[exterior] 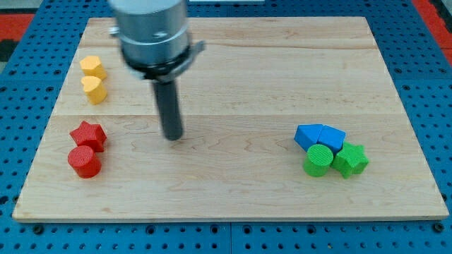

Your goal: Move red circle to the left of green circle

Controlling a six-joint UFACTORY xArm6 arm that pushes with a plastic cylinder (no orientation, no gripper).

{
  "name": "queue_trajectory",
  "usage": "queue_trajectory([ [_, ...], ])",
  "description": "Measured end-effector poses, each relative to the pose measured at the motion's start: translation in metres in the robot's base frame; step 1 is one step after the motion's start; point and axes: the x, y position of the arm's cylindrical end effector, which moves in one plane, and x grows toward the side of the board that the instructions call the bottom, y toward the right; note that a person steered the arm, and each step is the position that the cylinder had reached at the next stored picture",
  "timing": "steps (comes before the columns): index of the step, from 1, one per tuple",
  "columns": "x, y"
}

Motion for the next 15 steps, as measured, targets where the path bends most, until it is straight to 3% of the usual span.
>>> queue_trajectory([
  [1, 0.023, -0.050],
  [3, 0.073, -0.002],
  [4, 0.124, 0.041],
  [6, 0.129, 0.038],
  [7, 0.128, 0.005],
  [8, 0.119, -0.094],
  [10, 0.080, -0.159],
  [13, 0.028, -0.019],
  [15, 0.010, 0.133],
])
